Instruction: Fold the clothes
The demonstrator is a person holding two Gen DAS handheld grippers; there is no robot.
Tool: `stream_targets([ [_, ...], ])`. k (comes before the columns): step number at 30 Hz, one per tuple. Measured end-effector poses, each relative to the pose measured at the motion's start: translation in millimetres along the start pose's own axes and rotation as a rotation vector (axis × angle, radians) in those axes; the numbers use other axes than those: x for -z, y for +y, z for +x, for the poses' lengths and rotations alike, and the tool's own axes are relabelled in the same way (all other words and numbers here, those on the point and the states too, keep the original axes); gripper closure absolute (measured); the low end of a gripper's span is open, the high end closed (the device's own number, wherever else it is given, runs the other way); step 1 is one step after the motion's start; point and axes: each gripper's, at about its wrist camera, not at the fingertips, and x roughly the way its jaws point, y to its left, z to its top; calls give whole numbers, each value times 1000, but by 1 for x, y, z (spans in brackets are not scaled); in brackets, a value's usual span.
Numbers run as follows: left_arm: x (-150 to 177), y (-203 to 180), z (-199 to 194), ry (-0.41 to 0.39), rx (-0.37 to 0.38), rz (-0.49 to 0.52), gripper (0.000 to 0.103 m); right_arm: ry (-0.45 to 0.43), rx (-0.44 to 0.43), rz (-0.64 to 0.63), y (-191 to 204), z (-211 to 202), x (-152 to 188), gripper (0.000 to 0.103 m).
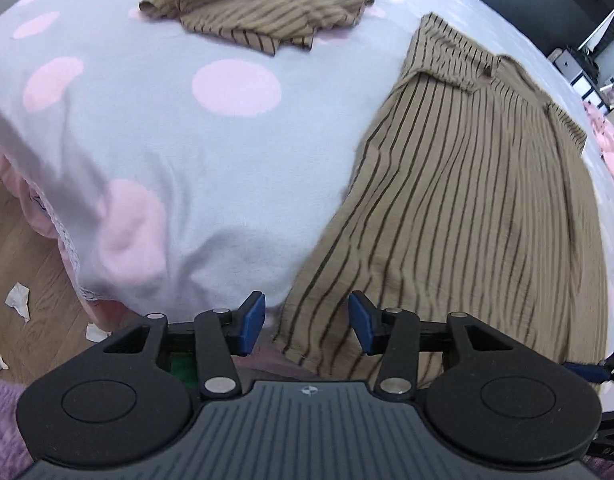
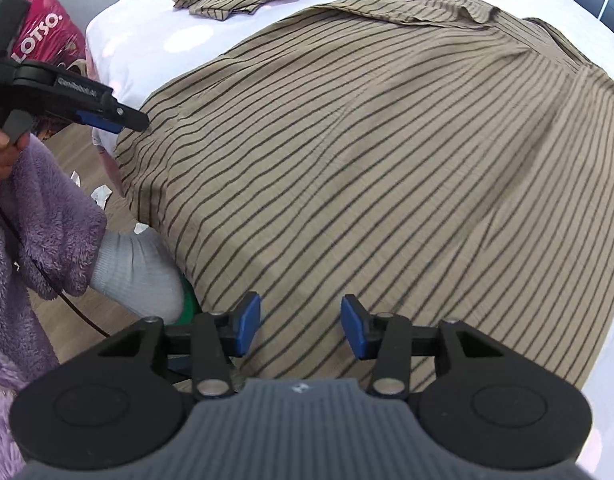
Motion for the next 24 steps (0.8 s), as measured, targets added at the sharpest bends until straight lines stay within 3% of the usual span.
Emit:
stream_targets([
  [1, 0, -1, 3, 3, 9, 14, 73, -4, -1, -4, 1, 0, -2, 55],
  [3, 1, -4, 3, 0, 7, 57, 79, -12, -3, -2, 2, 1, -6, 55],
  [5, 3, -7, -2, -12, 18, 83, 100, -18, -4, 18, 2, 2, -11, 55],
  [8, 6, -17, -14, -38, 60, 131, 102, -25, -7, 81, -2, 3, -17, 55],
  [13, 16, -53, -31, -66, 139, 294, 103, -68, -63, 291, -11, 1, -30, 55],
  [19, 31, -90, -30, -68, 169, 468, 103, -138, -181, 451, -3, 3, -50, 60],
  [24, 40, -101, -27, -61, 164, 539, 103, -122, -254, 534, 2, 18, -61, 60],
])
